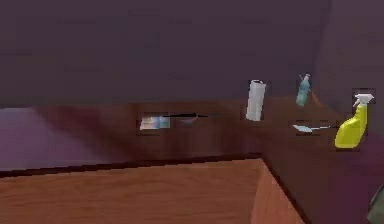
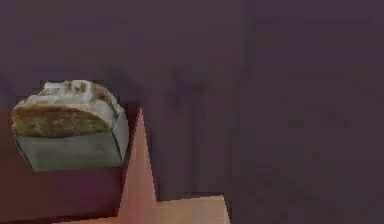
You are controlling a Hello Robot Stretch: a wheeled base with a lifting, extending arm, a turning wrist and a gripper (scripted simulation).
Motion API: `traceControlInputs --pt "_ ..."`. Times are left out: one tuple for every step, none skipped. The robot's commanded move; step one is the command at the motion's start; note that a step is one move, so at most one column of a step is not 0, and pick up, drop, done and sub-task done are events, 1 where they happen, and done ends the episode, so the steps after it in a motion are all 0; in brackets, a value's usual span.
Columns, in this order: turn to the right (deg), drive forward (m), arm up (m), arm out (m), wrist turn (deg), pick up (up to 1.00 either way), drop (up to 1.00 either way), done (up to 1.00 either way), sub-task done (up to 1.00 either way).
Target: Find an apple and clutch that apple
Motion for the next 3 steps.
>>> traceControlInputs --pt "-30.0 0.0 0.0 0.0 0.0 0.0 0.0 0.0 0.0" --pt "45.0 0.0 0.0 0.0 0.0 0.0 0.0 0.0 0.0" --pt "45.0 0.0 0.0 0.0 0.0 0.0 0.0 0.0 0.0"
